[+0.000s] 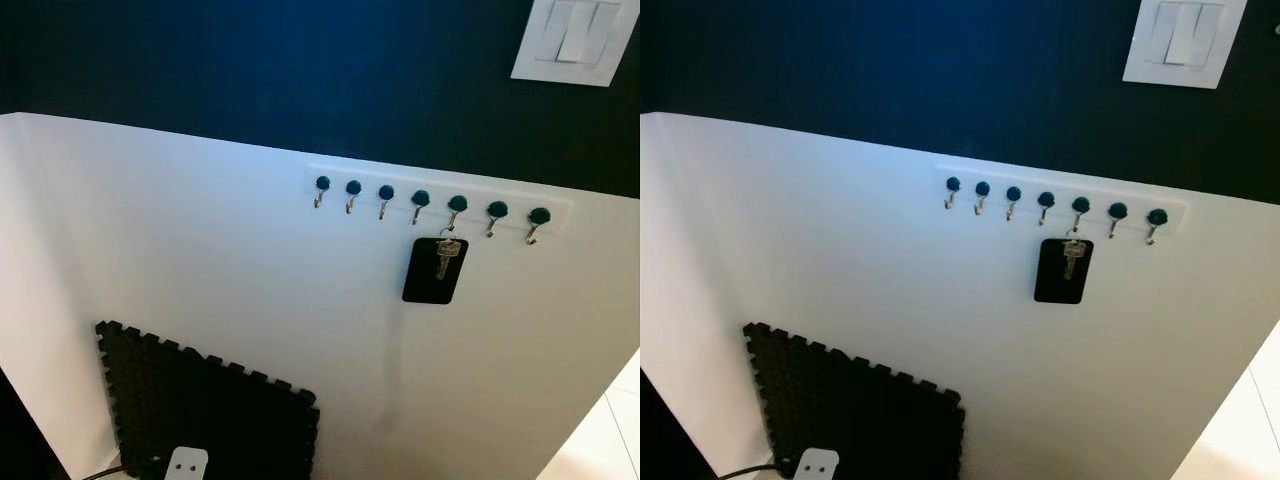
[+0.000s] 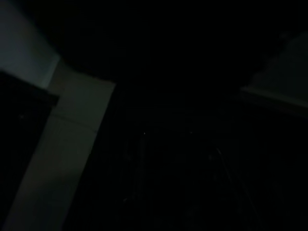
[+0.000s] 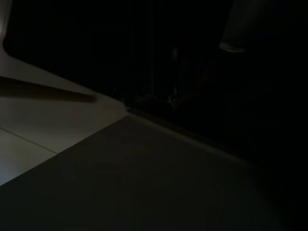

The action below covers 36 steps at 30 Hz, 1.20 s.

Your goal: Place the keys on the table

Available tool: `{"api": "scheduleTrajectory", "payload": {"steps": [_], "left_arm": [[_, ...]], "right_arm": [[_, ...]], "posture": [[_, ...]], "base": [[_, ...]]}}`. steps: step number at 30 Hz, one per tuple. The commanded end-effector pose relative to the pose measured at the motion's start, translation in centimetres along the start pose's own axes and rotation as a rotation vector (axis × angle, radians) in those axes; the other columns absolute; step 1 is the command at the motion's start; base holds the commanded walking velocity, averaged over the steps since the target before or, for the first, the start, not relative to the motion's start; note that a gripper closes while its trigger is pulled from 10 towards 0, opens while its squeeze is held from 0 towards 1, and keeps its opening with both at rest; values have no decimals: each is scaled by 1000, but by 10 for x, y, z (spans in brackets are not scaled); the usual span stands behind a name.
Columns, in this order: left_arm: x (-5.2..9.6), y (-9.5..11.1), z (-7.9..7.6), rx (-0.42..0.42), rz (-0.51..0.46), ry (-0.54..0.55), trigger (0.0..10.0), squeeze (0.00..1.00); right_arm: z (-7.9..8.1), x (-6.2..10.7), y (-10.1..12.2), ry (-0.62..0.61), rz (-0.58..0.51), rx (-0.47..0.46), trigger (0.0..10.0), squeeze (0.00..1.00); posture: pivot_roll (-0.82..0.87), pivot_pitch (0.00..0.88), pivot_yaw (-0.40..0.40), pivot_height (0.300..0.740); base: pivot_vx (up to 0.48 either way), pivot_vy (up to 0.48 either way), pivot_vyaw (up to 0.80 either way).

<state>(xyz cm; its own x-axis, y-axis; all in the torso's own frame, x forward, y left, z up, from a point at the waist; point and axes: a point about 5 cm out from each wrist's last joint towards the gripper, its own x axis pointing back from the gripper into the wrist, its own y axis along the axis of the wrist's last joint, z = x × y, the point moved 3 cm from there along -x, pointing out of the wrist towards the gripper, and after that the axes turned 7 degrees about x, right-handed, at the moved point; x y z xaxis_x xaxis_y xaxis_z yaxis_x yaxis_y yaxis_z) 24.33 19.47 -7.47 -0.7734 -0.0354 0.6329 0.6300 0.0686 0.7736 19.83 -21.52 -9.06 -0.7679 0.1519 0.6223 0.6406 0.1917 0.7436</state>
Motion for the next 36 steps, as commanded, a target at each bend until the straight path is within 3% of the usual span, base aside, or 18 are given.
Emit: {"api": "scheduleTrajectory", "payload": {"steps": [1,5,12,27,36], "left_arm": [[3,-8,12,8,31,38,10000,0],[3,-7,10,11,27,15,10000,0],[1,-4,3,2,25,-12,10000,0],[0,-3,0,-11,31,-40,10000,0],[1,-5,-2,-25,36,-61,10000,0]], "right_arm": [[-1,0,-1,-17,0,-34,10000,0],[-2,-2,2,-19,0,-110,10000,0],[1,-3,7,9,-15,-42,10000,0],[2,-1,1,3,10,-43,10000,0],[2,0,-3,-4,20,-45,10000,0]], "posture": [[20,44,9,740],[25,41,10,740],[27,42,8,740],[22,40,20,740],[21,42,29,740]], "base": [[0,0,0],[0,0,0],[0,0,0],[0,0,0],[-262,0,0]]}}
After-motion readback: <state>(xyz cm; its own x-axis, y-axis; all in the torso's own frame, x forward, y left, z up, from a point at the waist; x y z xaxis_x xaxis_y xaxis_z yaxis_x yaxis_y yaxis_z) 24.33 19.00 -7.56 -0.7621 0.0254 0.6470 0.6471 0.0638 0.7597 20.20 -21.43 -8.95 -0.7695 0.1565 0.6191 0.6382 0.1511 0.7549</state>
